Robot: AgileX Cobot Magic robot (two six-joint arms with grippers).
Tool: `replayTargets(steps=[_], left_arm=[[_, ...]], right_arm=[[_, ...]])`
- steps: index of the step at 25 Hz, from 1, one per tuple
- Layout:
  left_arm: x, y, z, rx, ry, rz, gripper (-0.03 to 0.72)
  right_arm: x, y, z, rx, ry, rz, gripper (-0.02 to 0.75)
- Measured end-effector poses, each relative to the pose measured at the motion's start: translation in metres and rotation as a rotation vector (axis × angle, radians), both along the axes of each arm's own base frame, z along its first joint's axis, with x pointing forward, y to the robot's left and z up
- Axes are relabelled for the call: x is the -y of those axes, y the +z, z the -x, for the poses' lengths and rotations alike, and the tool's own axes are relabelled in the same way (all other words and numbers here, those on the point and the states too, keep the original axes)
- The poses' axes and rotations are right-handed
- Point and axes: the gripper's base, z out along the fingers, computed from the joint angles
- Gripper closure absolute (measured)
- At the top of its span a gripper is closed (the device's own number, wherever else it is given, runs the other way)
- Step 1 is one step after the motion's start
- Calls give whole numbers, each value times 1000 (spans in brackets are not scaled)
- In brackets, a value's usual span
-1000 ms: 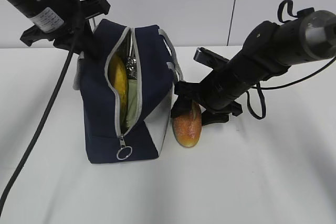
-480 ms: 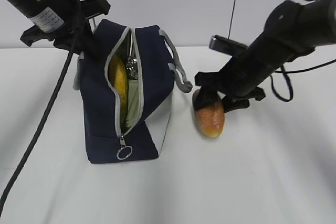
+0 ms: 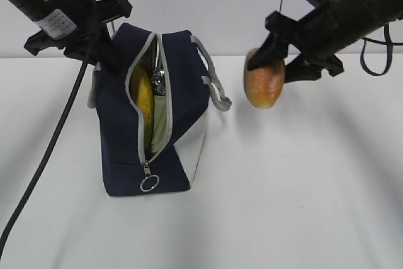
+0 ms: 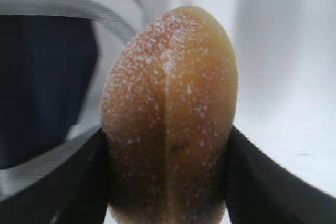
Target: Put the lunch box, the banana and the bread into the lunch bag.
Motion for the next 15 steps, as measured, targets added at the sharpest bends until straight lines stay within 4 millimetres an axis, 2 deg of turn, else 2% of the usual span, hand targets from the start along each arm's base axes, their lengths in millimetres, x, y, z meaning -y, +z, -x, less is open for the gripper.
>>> replayTargets(steps=[7,12,15], left_arm=[[0,0,0,4,1,0,687],[0,0,0,4,2,0,687],[0,0,-1,6,2,-1,687]], right_arm=[[-41,40,1,92,102,-406,295],[-76,44,9,127,166,-440,295],[-91,38,10,123,178,-442,295]])
